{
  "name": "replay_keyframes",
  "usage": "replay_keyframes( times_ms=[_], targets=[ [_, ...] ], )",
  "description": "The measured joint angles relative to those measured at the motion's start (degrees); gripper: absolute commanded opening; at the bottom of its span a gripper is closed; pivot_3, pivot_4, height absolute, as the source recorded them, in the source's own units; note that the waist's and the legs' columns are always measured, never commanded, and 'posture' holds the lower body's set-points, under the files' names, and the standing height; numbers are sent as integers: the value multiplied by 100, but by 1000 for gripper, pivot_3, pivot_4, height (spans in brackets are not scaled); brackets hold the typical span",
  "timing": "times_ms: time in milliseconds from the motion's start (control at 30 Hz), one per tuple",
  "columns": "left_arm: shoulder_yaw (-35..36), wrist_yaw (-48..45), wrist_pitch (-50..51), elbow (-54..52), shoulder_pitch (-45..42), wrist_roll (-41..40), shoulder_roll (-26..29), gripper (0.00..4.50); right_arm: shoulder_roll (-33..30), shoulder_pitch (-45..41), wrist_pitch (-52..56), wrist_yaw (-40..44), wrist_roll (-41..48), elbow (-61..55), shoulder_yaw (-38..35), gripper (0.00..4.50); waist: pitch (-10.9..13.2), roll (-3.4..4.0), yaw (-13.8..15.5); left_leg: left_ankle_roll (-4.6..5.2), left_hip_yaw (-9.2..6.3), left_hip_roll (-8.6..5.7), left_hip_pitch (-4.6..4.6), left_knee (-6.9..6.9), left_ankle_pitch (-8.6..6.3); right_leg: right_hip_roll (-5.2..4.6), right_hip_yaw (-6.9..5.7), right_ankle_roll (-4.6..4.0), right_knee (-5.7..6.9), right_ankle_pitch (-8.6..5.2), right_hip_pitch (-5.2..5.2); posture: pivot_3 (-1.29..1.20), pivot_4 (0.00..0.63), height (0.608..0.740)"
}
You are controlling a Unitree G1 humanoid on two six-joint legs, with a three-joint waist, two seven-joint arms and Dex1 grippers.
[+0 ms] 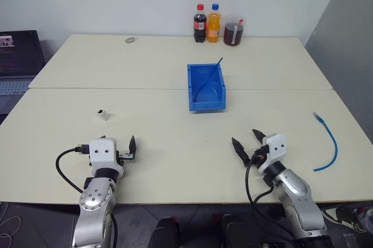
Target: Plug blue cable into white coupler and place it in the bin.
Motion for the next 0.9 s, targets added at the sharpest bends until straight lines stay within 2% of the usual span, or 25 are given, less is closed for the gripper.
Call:
replay_keyframes(
  times_ms=[300, 633, 767, 900],
  targets=[
    [-13, -95, -117, -1, 135, 24, 8, 4500, 0, -12, 0, 6, -59, 3, 17, 4457, 0, 0, 0, 0, 0, 0, 0, 0, 0, 0, 1, 0, -1, 0, 0, 0, 150, 740],
    [7, -689, -482, 8, 509, -266, 116, 4500, 7, -13, 0, 5, -90, 3, 17, 4457, 0, 0, -1, 0, 2, 0, 0, -1, 0, -1, 1, -3, -1, -2, -2, 0, 150, 740],
    [15, -1374, -494, 7, 650, -786, 259, 4500, 3, -13, 0, 4, -91, 3, 15, 4457, 0, 0, -3, 0, 2, 1, -1, -1, 0, -1, 1, -8, -1, -5, -3, 0, 150, 740],
    [-19, -1823, -564, 7, 654, -932, 474, 4500, 2, -13, 0, 1, -91, 3, 14, 4457, 1, 0, -3, 0, 2, 1, 0, -1, 0, 0, 2, -20, -1, -11, -3, 0, 150, 740]
  ],
)
